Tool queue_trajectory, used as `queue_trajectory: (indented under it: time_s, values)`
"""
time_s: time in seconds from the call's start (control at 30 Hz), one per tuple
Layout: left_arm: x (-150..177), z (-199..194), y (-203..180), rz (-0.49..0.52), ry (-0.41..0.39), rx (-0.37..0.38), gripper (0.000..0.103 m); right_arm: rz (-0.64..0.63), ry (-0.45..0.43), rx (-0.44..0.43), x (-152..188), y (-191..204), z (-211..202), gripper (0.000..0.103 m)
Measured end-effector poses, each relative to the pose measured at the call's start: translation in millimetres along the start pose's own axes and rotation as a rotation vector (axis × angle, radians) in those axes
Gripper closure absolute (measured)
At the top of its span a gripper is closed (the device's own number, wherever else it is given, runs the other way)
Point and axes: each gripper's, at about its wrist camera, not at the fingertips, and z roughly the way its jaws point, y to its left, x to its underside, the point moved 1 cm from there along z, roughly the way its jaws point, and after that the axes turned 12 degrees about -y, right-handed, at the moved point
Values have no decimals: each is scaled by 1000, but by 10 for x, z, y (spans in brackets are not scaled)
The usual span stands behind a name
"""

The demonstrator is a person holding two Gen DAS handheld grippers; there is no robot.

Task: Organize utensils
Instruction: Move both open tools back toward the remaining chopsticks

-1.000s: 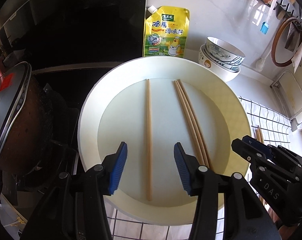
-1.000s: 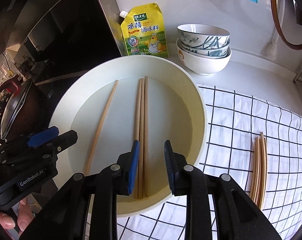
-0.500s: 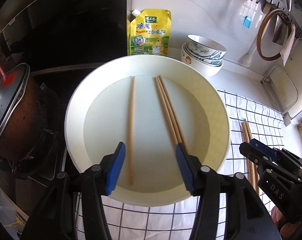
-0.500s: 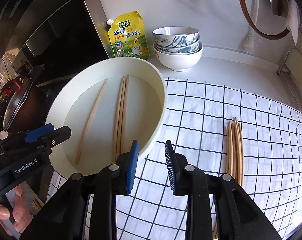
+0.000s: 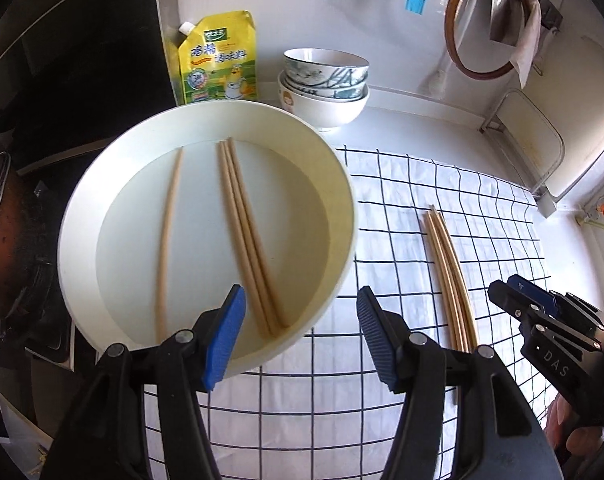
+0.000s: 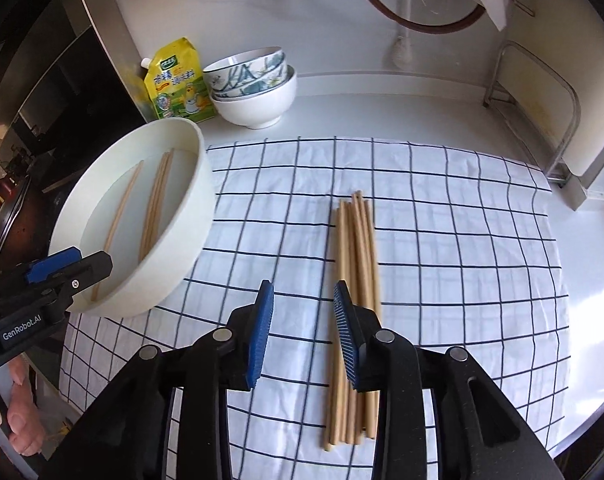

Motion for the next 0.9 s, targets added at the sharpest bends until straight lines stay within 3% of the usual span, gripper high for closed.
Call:
queue_trajectory:
  time_s: [0.37,0.9]
  values:
    - [156,145,-598,68,37,50,46,38,38,62,260,-597,71,70]
    - [370,332,-858,69,90,16,44,-9,95,21,425,-729,429,63]
